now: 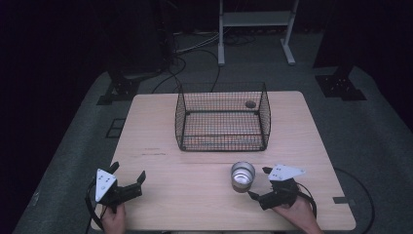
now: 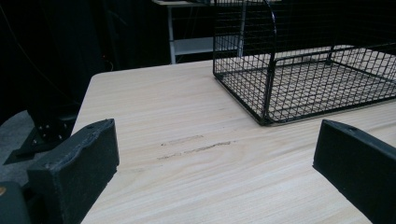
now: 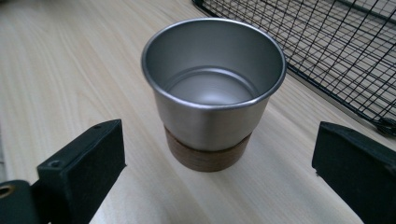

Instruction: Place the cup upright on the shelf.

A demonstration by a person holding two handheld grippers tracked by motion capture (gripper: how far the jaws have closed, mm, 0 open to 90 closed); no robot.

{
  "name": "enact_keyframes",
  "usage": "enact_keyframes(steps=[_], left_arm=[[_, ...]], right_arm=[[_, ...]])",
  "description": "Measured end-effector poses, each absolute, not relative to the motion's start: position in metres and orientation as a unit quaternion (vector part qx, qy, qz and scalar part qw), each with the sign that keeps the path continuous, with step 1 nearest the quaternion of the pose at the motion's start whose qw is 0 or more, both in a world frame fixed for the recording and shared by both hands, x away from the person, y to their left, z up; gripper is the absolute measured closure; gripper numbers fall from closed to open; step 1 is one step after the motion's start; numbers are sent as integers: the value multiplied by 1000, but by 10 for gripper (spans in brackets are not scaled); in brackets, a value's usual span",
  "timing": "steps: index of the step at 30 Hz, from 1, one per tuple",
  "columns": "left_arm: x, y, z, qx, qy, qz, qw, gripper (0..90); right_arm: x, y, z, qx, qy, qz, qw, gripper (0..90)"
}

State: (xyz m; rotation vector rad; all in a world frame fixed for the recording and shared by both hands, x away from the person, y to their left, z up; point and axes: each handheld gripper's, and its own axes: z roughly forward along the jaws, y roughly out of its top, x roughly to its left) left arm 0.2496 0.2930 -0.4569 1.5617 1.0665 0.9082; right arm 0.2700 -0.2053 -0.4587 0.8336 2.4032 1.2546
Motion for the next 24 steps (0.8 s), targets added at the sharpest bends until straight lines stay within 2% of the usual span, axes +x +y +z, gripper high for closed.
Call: enact_keyframes(steps=[24], left_arm=[[249,294,-456,641,444,376,500,0]], right_arm=[[293,-181,-459,284,856,409,139,19]])
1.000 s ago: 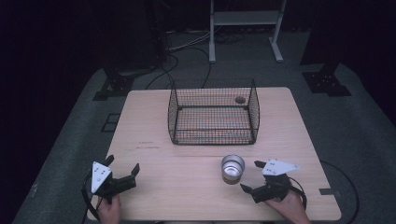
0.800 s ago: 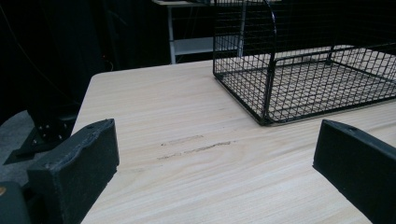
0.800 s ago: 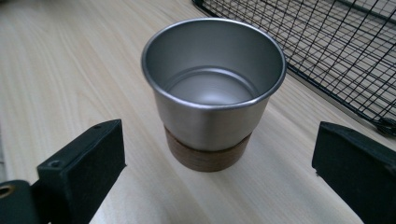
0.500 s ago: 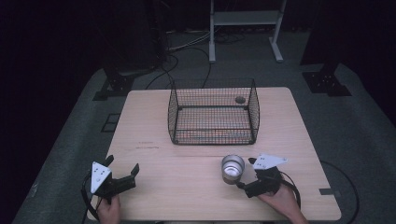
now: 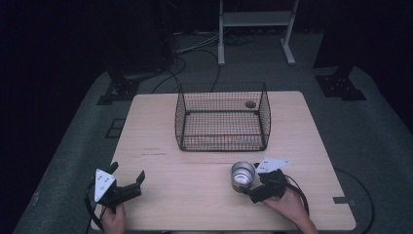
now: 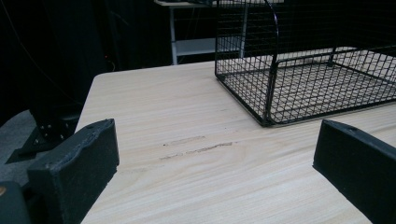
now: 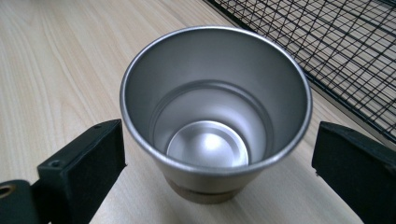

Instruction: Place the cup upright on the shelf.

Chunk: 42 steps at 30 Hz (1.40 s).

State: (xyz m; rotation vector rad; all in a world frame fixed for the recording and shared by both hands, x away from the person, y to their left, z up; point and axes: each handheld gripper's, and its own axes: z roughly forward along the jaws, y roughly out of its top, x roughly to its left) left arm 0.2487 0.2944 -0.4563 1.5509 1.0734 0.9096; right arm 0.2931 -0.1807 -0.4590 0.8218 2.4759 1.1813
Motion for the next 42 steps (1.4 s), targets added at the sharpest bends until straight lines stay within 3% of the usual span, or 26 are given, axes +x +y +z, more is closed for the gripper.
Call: enact_keyframes(steps=[8,22,42], left_arm=[[249,295,-456,642,445,378,497,0],[248,296,-456,640,445,378,499,0],[248,297,-456,640,447,377,500,0]], right_arm=[[302,-171,-458,278,861,405,130,21],[308,-169,-460,274,864,409,111,165],[315,-177,-441,278,859,416,110,178]])
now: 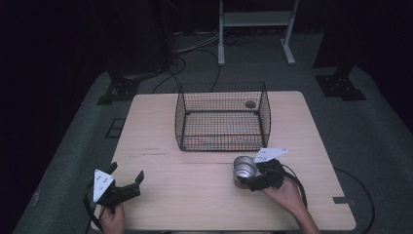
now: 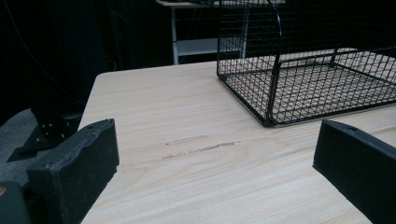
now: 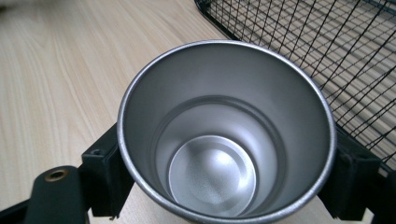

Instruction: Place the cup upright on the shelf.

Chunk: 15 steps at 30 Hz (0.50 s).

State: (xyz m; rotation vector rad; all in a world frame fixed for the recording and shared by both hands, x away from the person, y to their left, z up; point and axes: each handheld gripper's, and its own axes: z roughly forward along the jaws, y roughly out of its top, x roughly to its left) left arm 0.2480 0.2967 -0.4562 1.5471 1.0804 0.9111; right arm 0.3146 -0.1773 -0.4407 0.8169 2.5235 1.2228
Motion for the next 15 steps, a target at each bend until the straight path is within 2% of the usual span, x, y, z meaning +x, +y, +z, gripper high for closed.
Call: enact_keyframes(steps=[15], left_arm=[[248,297,-456,640,445,376,501,0]], right_arm=[[323,-180,-416,274,859,419,105,178]])
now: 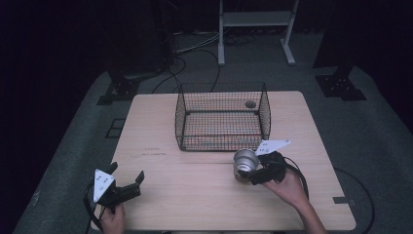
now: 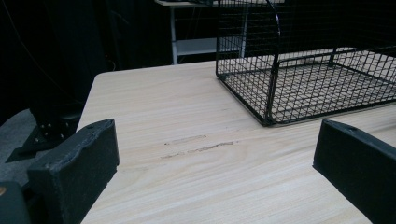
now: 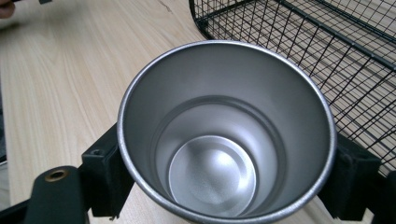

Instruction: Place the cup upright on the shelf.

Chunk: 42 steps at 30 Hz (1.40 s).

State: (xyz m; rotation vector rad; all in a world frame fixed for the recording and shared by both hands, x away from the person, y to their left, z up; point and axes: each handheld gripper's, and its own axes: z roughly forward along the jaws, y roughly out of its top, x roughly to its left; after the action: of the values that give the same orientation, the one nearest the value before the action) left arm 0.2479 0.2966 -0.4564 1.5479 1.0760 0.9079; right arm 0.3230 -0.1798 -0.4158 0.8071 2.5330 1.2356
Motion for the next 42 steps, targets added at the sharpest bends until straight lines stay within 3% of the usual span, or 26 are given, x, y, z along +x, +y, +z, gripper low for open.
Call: enact_keyframes(steps=[42], left_arm=[[249,296,-457,640,444,374,504,0]], right_arm=[[348,-165,-361,248,851,441,139,178]])
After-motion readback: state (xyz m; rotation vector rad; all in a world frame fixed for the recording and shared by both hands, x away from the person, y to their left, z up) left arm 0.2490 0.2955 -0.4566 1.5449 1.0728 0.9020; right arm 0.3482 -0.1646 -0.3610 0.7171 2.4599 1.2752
